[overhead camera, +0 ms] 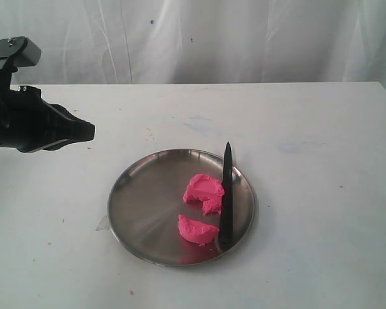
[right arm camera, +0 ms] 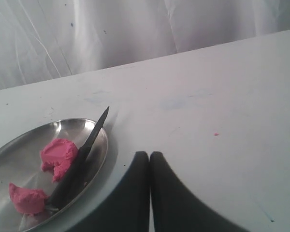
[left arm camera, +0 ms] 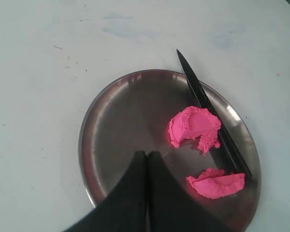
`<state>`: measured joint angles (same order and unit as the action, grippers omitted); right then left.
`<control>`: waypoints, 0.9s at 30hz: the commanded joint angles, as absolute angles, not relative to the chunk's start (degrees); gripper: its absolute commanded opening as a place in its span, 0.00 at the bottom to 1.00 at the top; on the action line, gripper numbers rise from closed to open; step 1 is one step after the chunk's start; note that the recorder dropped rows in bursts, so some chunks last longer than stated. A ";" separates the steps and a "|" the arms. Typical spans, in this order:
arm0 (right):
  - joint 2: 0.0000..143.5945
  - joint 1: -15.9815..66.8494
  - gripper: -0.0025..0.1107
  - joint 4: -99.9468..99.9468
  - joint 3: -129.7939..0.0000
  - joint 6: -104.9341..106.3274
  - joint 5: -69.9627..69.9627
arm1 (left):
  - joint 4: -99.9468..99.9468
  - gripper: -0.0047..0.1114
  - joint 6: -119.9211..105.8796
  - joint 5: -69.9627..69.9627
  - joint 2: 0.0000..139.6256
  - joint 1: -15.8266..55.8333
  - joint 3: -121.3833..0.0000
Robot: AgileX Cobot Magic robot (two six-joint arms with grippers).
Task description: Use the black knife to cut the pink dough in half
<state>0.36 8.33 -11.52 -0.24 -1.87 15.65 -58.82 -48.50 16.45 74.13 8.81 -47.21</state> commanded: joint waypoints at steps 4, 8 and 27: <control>0.00 7.96 0.02 -11.74 0.00 -1.79 16.67 | -59.77 0.04 -48.14 17.00 73.56 8.71 -46.80; 0.00 7.96 0.02 -11.74 0.00 -1.79 16.67 | -59.77 0.04 -48.14 17.00 73.56 8.71 -46.80; 0.00 7.96 0.02 -11.74 0.00 -2.27 16.67 | -59.32 0.04 -48.14 15.99 71.21 8.71 -46.70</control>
<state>0.36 8.33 -11.64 -0.24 -2.23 16.59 -58.82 -48.50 15.98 72.63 8.81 -47.21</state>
